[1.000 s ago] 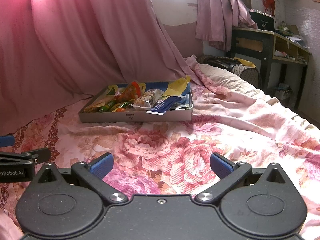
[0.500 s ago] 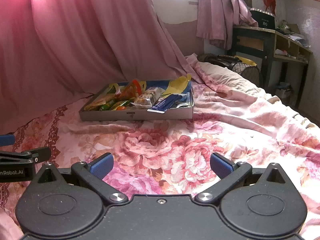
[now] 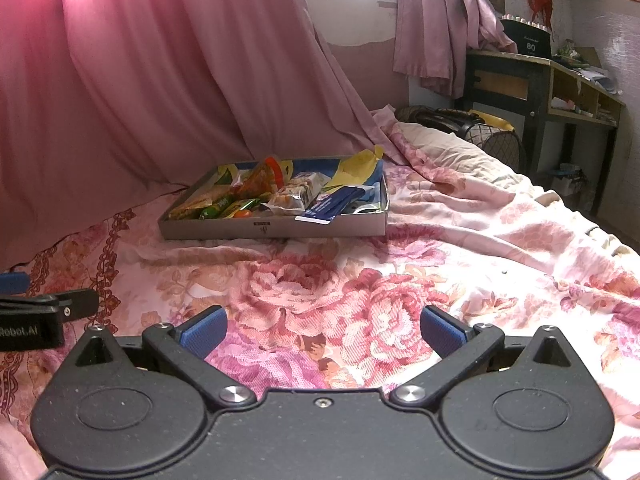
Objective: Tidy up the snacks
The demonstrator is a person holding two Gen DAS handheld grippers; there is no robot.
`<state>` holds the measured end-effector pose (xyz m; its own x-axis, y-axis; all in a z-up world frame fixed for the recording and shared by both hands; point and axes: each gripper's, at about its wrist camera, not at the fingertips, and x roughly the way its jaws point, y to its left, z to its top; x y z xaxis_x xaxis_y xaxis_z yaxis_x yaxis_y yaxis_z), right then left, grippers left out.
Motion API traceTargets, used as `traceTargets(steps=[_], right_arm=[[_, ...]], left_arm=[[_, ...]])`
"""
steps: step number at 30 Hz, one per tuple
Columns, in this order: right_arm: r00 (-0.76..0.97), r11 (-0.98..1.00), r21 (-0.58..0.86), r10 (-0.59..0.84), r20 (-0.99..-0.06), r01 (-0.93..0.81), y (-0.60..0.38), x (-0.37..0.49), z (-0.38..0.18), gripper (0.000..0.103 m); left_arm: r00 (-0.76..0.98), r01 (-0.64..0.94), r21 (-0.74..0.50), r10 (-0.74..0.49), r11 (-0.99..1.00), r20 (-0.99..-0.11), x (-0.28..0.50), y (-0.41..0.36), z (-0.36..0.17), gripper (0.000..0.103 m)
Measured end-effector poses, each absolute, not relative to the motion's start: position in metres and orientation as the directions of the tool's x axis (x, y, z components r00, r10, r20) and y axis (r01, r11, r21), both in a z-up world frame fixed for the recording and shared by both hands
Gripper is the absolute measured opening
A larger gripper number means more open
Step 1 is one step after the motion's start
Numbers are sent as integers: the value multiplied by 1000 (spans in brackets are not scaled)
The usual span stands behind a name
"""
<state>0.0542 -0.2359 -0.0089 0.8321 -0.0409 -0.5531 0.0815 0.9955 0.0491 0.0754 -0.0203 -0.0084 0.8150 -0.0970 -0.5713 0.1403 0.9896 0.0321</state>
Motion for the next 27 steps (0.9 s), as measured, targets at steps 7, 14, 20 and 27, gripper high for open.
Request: traceTargets(steps=[7, 14, 20, 27], right_arm=[[832, 995, 49, -41, -554, 82, -236, 54, -9, 102], [831, 996, 48, -41, -556, 81, -235, 55, -10, 102], [830, 996, 48, -40, -556, 81, -235, 55, -10, 102], [829, 996, 47, -41, -558, 81, -235, 56, -9, 102]], left_arm=[[802, 131, -7, -110, 991, -587, 80, -14, -9, 103], [803, 132, -6, -110, 991, -586, 79, -14, -9, 103], [803, 131, -5, -109, 991, -587, 79, -14, -9, 103], [803, 133, -6, -111, 991, -586, 78, -15, -9, 103]])
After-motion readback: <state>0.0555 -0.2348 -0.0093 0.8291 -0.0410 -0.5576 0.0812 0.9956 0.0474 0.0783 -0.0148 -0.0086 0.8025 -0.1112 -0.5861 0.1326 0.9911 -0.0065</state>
